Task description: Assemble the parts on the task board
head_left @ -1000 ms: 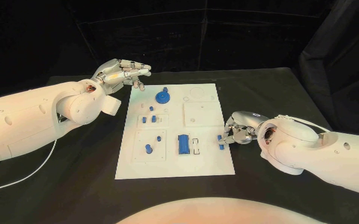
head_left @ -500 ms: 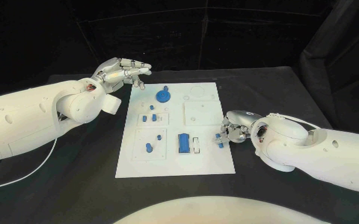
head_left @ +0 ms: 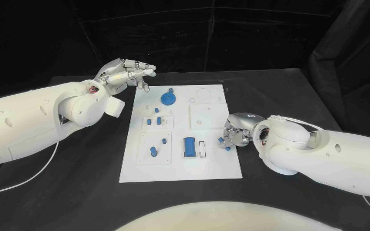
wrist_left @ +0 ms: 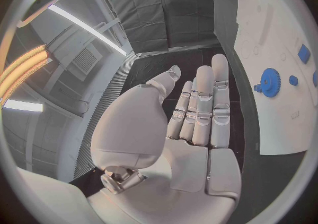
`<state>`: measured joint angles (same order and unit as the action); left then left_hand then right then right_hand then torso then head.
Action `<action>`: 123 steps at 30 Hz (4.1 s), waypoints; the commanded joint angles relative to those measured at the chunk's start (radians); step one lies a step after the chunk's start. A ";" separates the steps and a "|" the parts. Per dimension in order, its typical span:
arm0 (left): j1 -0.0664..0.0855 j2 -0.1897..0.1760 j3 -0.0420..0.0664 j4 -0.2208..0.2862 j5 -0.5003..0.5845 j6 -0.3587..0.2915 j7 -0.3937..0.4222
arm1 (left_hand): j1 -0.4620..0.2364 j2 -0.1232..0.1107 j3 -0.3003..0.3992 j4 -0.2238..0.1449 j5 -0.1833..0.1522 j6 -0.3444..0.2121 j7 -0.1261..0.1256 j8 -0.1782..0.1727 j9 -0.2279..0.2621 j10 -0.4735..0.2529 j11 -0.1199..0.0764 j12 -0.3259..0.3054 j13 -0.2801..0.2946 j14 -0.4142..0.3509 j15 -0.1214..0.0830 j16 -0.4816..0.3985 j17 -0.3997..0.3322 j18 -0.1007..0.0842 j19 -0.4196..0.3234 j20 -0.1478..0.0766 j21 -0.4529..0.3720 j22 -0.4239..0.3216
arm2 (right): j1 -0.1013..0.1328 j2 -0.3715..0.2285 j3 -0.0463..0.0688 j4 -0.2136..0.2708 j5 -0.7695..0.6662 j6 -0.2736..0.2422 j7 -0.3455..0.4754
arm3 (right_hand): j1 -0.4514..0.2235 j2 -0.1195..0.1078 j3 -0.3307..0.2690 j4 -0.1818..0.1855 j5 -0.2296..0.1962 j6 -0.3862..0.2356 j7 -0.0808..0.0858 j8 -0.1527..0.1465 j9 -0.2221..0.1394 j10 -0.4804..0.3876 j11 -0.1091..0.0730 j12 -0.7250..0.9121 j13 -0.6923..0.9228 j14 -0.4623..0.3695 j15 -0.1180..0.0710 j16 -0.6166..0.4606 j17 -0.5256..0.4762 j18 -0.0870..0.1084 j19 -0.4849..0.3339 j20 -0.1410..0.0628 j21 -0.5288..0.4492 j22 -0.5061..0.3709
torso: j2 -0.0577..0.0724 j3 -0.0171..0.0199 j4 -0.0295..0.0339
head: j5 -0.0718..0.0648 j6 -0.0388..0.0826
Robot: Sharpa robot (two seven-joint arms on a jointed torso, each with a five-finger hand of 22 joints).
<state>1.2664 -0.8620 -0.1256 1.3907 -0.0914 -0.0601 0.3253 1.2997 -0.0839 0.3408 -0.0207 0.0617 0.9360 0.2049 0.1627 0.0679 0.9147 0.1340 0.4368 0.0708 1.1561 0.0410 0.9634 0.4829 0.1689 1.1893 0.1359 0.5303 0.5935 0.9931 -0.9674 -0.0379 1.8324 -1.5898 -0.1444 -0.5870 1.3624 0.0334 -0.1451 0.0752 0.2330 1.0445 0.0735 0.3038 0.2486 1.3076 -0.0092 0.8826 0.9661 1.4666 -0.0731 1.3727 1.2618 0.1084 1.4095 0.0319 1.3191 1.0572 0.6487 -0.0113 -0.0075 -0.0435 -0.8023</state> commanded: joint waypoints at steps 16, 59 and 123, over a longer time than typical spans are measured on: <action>0.001 -0.002 0.000 0.000 -0.001 0.014 0.006 | 0.005 0.005 -0.001 -0.003 -0.003 -0.006 0.003 0.006 0.000 -0.007 0.000 0.006 -0.002 -0.006 0.003 0.005 -0.001 0.013 0.000 0.005 -0.004 -0.001 | -0.014 -0.020 -0.010 0.039 0.075 -0.168 -0.032 | -0.013 0.021 0.064 0.014 0.095 0.016 -0.003 -0.042 -0.006 0.014 -0.002 0.011 0.016 0.054 -0.008 0.007 0.022 -0.018 0.007 -0.007 0.006 0.019 | -0.002 0.0003 0.0002 | -0.001 0.001; 0.001 -0.001 0.000 0.003 -0.001 0.014 0.004 | 0.006 0.005 -0.001 -0.004 -0.003 -0.007 0.003 0.007 0.000 -0.007 0.000 0.007 -0.002 -0.007 0.003 0.006 -0.001 0.013 0.000 0.005 -0.004 -0.001 | -0.014 0.067 -0.010 0.031 0.364 -0.179 -0.016 | -0.101 -0.027 0.178 0.074 0.151 0.074 -0.019 -0.064 0.009 0.073 -0.015 0.100 0.103 0.069 -0.018 0.062 0.101 -0.029 0.034 -0.017 0.044 0.085 | 0.001 -0.0001 0.0003 | -0.002 -0.014; -0.003 0.014 -0.001 -0.032 0.023 -0.001 0.037 | -0.007 0.005 -0.012 0.003 -0.003 -0.006 -0.001 0.018 0.001 -0.006 -0.002 0.018 -0.001 -0.014 0.004 0.008 -0.010 0.013 -0.002 0.006 -0.011 -0.008 | 0.027 0.007 -0.005 -0.080 0.976 -0.338 0.730 | 0.008 -0.041 0.121 0.034 0.093 -0.110 0.070 -0.166 -0.019 -0.209 0.065 -0.428 -0.294 -0.161 0.048 -0.580 -0.592 0.073 -0.258 0.041 -0.440 -0.587 | -0.039 -0.0071 -0.0050 | -0.011 0.026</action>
<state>1.2621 -0.8517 -0.1266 1.3628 -0.0887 -0.0570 0.3288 1.2997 -0.0839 0.3339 -0.0193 0.0617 0.9323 0.2087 0.1764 0.0679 0.9147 0.1340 0.4490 0.0705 1.1499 0.0467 0.9673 0.4734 0.1689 1.1893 0.1359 0.5247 0.5860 1.0142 -0.9631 -0.0453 1.7664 -0.9028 -0.4143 -0.1745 1.3626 -0.0094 -0.0298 0.1116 0.3314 0.9410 0.1403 0.1412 0.2323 1.1081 0.0521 0.4704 0.6859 1.3218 -0.0281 0.8384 0.7139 0.1716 1.1646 0.0707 0.9040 0.4963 0.6240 -0.0151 -0.0105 -0.0545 -0.7857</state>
